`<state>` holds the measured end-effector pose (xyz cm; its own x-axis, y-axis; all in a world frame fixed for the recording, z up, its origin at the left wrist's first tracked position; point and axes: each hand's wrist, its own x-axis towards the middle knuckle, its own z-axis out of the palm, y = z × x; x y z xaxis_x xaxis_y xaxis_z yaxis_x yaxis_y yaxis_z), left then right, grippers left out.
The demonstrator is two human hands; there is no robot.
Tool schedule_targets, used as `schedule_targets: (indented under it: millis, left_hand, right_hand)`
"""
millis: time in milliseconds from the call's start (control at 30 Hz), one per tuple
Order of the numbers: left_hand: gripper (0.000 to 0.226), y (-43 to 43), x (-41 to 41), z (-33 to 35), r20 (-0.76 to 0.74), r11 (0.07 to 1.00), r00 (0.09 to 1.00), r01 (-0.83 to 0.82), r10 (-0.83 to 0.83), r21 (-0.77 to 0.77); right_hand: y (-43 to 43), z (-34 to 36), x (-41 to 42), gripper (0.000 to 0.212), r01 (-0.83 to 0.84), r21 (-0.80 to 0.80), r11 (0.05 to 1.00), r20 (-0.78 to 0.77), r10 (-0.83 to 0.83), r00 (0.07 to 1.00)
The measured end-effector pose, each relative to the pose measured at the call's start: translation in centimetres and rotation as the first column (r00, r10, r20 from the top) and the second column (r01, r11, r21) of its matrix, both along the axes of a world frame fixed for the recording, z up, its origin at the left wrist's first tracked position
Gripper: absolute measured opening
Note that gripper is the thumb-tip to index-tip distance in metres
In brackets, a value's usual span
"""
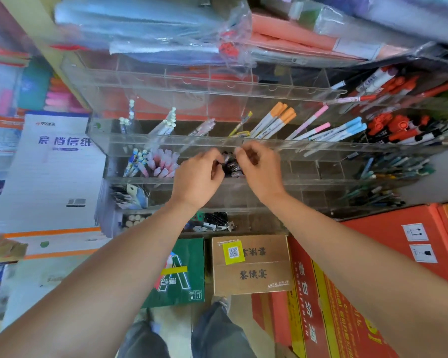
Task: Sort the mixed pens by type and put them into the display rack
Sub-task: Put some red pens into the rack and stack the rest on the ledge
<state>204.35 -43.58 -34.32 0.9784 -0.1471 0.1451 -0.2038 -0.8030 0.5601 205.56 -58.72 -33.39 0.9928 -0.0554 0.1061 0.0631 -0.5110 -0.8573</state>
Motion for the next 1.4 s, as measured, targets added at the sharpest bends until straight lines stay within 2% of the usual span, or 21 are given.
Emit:
schedule_targets:
  millis: [67,167,333,433,533,600,700,833,933,1033,1133,1400]
  left_hand:
    - [0.009,3.1,-0.7,1.2,0.022,0.999,0.999,-0.046,0.045,0.015]
    - [0.017,9.6,-2.0,2.6,0.043,0.984,0.986,-0.166,0.163,0.064]
    - [0.019,25.0,-4.6,2.8,0.02,0.941,0.944,-0.329,0.329,0.074]
    - [0.017,36.0,-7.1,1.0,-0.064,0.926,0.924,-0.371,0.376,0.073]
    - [0.018,46.4,-9.9,-1.6,-0.146,0.905,0.904,-0.367,0.401,0.216]
    - [0.022,52.0,-11.6,-3.3,-0.265,0.881,0.865,-0.328,0.425,0.341]
    - [0.026,58.0,-13.9,-6.4,-0.392,0.873,0.802,-0.304,0.451,0.382]
    - [0.026,62.8,-15.8,-11.9,-0.539,0.904,0.728,-0.302,0.424,0.303]
    - [0.032,64.9,-16.2,-16.1,-0.601,0.914,0.69,-0.337,0.403,0.227]
    - [0.034,66.0,-15.9,-19.7,-0.635,0.906,0.658,-0.385,0.404,0.177]
    - [0.034,66.8,-15.1,-23.2,-0.651,0.893,0.634,-0.418,0.418,0.166]
    - [0.031,67.1,-11.8,-29.9,-0.631,0.864,0.626,-0.48,0.458,0.152]
  right_hand:
    - [4.0,1.0,-0.2,0.025,-0.07,0.006,0.997,0.024,0.07,0.997]
    - [11.3,2.1,-0.8,0.027,-0.19,0.039,0.981,0.003,0.19,0.982]
    - [26.2,3.3,-2.4,0.015,-0.286,0.135,0.949,-0.002,0.289,0.957]
    - [36.3,2.6,-3.7,0.013,-0.336,0.092,0.937,-0.002,0.338,0.941]
    - [46.0,0.7,-5.5,0.023,-0.393,0.051,0.918,-0.045,0.396,0.917]
    - [51.7,-1.5,-6.7,0.033,-0.485,-0.012,0.875,-0.119,0.48,0.869]
    - [57.8,-6.1,-7.9,0.031,-0.601,-0.165,0.782,-0.319,0.535,0.782]
    - [61.5,-12.9,-8.7,0.028,-0.635,-0.218,0.741,-0.534,0.454,0.713]
    - [62.8,-17.1,-8.9,0.024,-0.626,-0.223,0.747,-0.617,0.389,0.684]
    - [63.6,-20.7,-8.5,0.021,-0.612,-0.25,0.75,-0.648,0.341,0.682]
    - [65.1,-24.3,-8.0,0.027,-0.623,-0.282,0.73,-0.653,0.33,0.682]
    - [69.0,-30.5,-5.7,0.045,-0.536,-0.436,0.723,-0.63,0.179,0.755]
